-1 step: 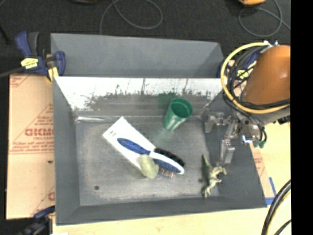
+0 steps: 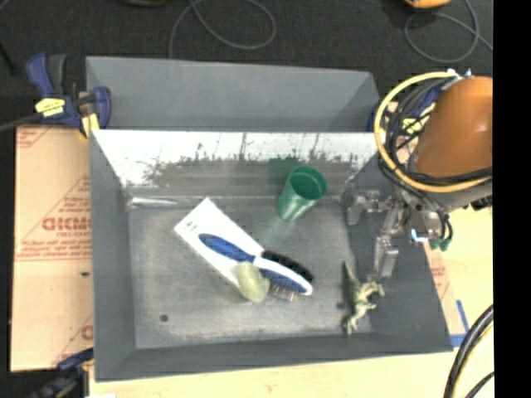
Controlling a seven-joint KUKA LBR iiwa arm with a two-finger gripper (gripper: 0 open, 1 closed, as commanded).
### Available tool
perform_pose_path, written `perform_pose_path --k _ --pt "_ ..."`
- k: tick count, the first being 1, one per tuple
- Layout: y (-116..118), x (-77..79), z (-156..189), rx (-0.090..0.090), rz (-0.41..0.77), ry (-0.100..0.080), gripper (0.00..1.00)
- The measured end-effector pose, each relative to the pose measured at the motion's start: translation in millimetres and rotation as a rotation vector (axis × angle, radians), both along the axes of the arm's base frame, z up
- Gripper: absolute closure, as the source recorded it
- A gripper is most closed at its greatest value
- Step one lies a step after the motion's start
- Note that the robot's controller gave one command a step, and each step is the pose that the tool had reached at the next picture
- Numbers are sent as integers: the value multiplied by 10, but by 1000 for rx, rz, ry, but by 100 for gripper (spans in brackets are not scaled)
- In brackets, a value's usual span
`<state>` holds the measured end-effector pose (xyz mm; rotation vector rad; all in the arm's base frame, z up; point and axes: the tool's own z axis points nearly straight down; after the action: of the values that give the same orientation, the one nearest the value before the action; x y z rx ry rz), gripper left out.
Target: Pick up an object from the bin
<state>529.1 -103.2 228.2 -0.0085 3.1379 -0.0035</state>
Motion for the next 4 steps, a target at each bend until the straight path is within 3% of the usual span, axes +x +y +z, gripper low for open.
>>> perform_pose_path --k 1,2,3,4 --pt "253 85 -567 3 -109 -4 0" --pt "796 -105 -680 3 -89 4 0" --pt "787 74 -1168 1 -84 2 0" --pt "983 130 -1418 2 -345 6 0"
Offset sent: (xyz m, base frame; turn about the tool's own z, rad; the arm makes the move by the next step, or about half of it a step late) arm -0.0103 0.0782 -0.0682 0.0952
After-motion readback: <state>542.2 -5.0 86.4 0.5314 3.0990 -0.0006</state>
